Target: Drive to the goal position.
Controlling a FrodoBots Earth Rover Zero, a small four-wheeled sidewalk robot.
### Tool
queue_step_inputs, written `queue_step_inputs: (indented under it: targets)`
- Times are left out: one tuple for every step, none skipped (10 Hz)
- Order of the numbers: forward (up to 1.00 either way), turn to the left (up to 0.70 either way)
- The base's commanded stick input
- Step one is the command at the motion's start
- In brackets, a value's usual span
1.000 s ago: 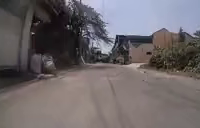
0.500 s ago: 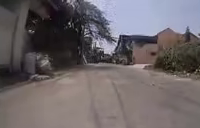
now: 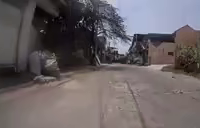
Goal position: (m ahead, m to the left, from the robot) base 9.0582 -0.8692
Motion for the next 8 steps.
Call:
queue_step_inputs:
  targets:
    - [1.0,0.0]
    - [1.0,0.0]
    - [1.0,0.0]
    - [1.0,0.0]
    - [1.0,0.0]
    - [1.0,0.0]
    - [1.0,0.0]
    - [1.0,0.0]
